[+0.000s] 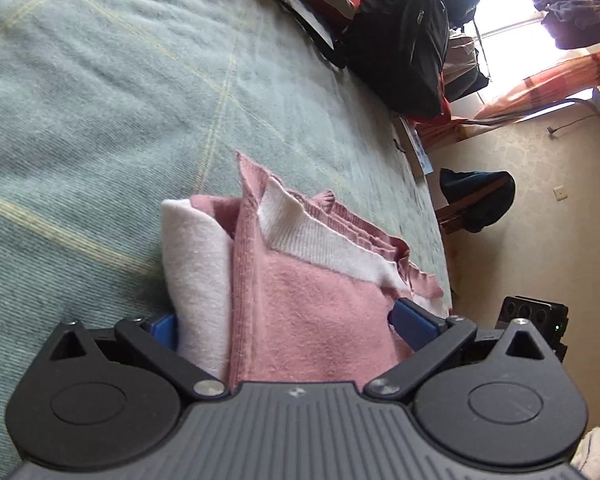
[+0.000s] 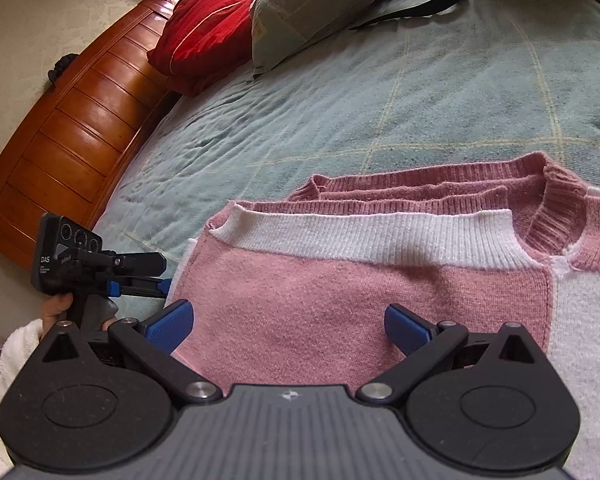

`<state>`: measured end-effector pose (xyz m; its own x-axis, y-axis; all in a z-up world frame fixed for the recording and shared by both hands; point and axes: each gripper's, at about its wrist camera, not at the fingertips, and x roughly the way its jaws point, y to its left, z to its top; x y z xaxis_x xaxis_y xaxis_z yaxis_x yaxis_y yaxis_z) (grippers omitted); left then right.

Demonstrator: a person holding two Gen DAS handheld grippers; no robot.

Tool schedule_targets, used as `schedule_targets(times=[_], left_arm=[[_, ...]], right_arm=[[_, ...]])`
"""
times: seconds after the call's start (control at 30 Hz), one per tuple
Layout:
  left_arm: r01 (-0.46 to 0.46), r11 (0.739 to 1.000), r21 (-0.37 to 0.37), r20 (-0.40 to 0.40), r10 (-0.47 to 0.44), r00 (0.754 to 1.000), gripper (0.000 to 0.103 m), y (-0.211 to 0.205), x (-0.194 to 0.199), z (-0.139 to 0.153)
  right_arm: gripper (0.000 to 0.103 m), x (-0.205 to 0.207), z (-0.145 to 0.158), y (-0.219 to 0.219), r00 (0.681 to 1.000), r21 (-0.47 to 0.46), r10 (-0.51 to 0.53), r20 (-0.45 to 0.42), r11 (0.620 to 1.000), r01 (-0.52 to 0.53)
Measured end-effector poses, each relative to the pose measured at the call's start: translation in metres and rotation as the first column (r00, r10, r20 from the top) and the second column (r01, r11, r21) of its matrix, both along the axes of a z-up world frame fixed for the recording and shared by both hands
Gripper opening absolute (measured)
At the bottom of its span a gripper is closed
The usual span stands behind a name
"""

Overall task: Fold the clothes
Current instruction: 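Roll the left gripper and grasp the side edge of the folded sweater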

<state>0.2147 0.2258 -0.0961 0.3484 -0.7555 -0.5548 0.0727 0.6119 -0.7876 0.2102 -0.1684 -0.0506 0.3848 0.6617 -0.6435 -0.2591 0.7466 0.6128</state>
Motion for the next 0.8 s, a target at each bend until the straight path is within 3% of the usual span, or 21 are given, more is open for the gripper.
schedule_targets(times=[0.27, 0.53, 0.67, 0.8], left_arm=[[0.104, 0.992, -0.065, -0.041, -0.107, 0.993, 0.102, -0.002, -0.041, -0.002], [0.121, 0.989, -0.089, -0.034, -0.124, 0.992, 0.102, -0.018, -0.002, -0.012], [0.125, 0.987, -0.105, -0.020, -0.127, 0.992, 0.102, -0.010, -0.006, -0.013], [0.084, 0.990, -0.112, -0.042, -0.089, 0.995, 0.085, 0.003, -0.008, -0.020]], right_arm=[[0.103, -0.002, 0.001, -0.007, 1.000, 0.028, -0.004, 0.001, 1.000, 0.004], [0.103, -0.006, 0.007, -0.008, 1.000, 0.033, -0.012, 0.014, 0.999, 0.011], [0.103, -0.005, 0.005, -0.009, 1.000, 0.034, -0.015, 0.007, 0.999, 0.015], [0.103, -0.003, 0.000, -0.006, 1.000, 0.033, -0.010, -0.006, 0.999, 0.010]])
